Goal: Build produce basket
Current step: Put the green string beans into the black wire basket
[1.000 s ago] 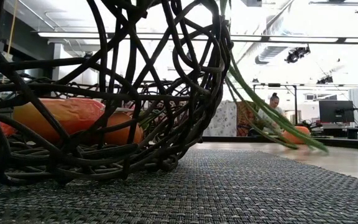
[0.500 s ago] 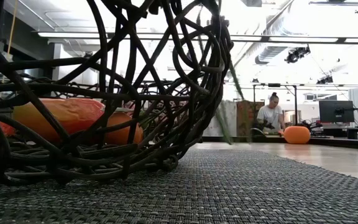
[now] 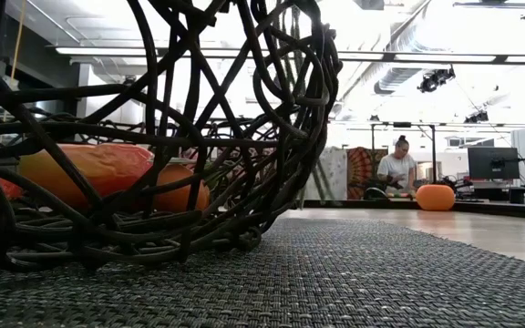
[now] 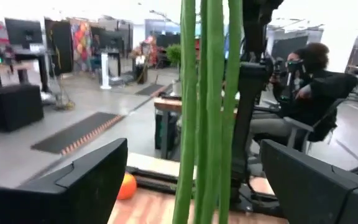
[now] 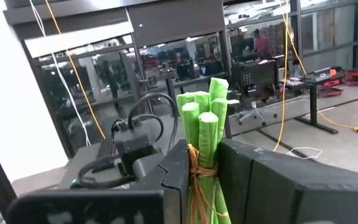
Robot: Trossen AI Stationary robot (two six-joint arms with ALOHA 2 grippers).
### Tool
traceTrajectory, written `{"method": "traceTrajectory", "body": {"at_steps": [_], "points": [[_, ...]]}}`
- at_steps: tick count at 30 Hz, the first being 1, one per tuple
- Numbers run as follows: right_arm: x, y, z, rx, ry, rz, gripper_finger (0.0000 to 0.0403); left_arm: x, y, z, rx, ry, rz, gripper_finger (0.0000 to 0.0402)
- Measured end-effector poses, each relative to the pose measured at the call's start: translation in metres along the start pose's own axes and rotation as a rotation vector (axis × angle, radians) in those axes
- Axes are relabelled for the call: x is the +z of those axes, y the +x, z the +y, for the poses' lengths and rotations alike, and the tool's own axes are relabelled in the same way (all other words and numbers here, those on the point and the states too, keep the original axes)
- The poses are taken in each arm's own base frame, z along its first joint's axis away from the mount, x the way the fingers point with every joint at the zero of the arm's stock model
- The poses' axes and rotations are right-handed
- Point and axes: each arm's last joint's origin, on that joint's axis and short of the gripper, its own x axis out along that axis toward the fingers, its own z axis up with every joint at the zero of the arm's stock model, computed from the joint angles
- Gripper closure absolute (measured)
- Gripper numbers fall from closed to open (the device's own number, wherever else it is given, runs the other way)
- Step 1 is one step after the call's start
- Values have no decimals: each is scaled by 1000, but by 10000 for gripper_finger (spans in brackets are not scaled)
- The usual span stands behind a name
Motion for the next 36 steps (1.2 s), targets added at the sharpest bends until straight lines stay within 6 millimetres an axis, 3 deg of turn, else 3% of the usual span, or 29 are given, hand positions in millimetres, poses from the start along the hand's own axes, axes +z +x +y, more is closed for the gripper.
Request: {"method": "traceTrajectory", "body": {"at_steps": [7, 14, 29, 36], "points": [[-7, 15, -1, -4, -5, 26, 357, -1, 1, -3, -99, 2, 7, 48], [-15, 26, -1, 35, -1, 47, 357, -6, 5, -1, -57, -16, 19, 48], [-6, 25, 8, 101, 19, -50, 357, -22, 23, -2, -93, -54, 18, 48], [12, 14, 8, 95, -29, -94, 357, -31, 23, -2, -104, -49, 102, 48]]}}
